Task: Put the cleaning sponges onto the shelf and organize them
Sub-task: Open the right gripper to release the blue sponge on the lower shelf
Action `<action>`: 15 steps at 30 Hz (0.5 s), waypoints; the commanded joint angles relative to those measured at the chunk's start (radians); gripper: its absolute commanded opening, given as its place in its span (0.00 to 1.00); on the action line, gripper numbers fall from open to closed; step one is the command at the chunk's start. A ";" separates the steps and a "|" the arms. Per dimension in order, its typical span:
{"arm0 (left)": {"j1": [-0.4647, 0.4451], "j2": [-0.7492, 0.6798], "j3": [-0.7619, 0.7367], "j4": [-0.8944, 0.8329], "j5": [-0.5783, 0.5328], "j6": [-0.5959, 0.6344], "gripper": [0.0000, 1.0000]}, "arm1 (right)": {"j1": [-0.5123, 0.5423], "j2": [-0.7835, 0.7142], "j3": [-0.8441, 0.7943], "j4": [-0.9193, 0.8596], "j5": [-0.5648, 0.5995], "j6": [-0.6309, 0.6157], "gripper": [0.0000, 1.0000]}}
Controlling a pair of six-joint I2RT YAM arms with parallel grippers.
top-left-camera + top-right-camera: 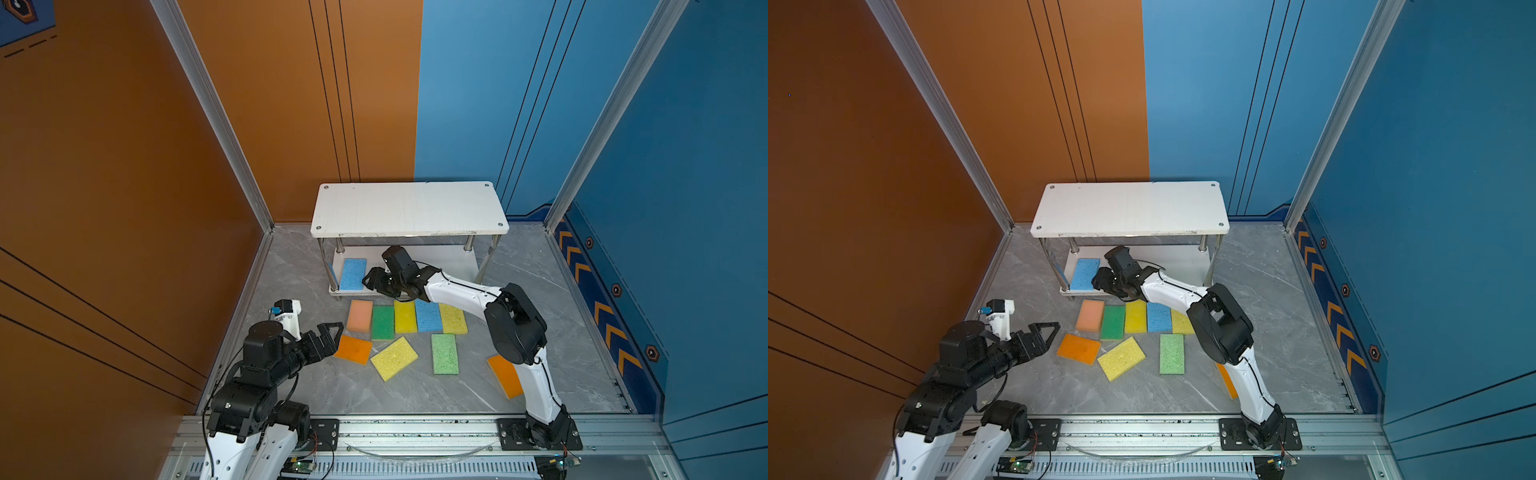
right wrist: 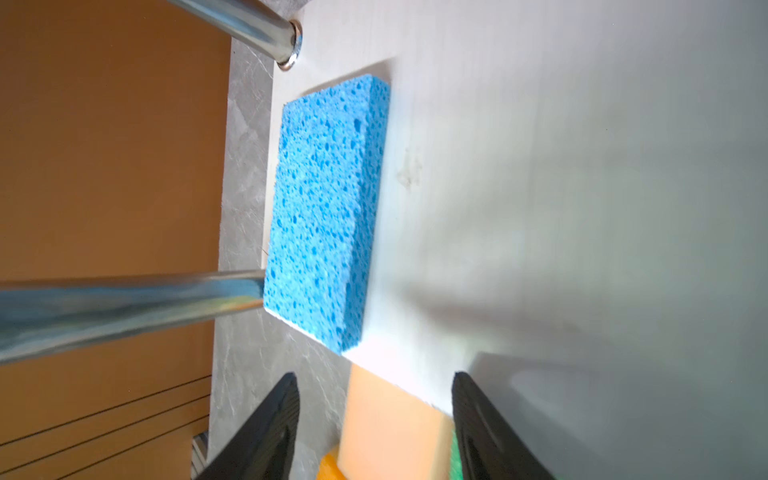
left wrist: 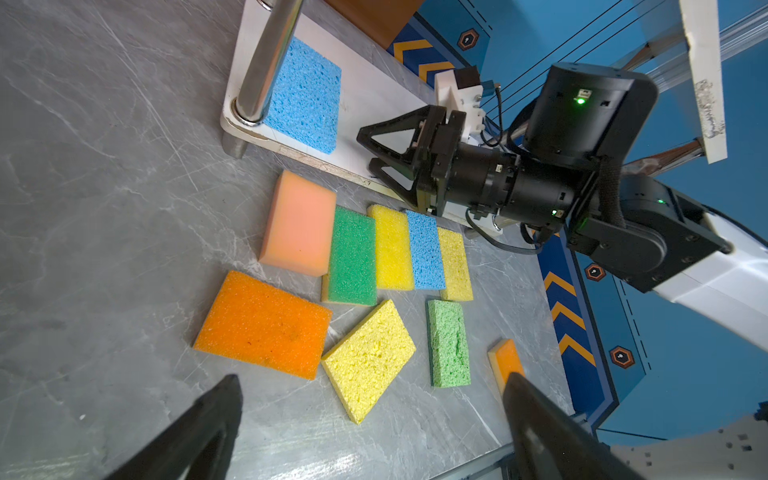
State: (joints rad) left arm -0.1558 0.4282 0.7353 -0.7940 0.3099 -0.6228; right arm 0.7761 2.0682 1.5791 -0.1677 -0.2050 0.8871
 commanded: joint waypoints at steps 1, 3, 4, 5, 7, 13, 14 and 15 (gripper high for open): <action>0.008 0.007 0.012 0.012 0.057 -0.020 0.98 | -0.006 -0.142 -0.101 -0.085 0.044 -0.127 0.61; 0.006 0.005 -0.015 0.049 0.085 -0.049 0.98 | -0.006 -0.217 -0.176 -0.120 0.044 -0.167 0.61; 0.006 0.004 -0.034 0.078 0.105 -0.068 0.98 | -0.005 -0.256 -0.218 -0.144 0.044 -0.188 0.61; 0.004 0.003 -0.051 0.104 0.120 -0.088 0.98 | -0.007 -0.289 -0.252 -0.164 0.044 -0.203 0.61; -0.005 0.002 -0.093 0.163 0.147 -0.132 0.98 | -0.007 -0.375 -0.333 -0.214 0.047 -0.238 0.61; -0.096 0.011 -0.194 0.305 0.103 -0.229 0.98 | -0.021 -0.600 -0.523 -0.354 0.082 -0.285 0.63; -0.121 0.015 -0.210 0.332 0.084 -0.243 0.98 | -0.025 -0.631 -0.545 -0.370 0.089 -0.284 0.63; -0.159 0.023 -0.229 0.362 0.059 -0.257 0.98 | -0.025 -0.659 -0.568 -0.388 0.095 -0.284 0.63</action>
State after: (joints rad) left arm -0.2604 0.4389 0.5426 -0.5480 0.4026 -0.8150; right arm 0.7609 1.4689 1.0595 -0.4427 -0.1516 0.6441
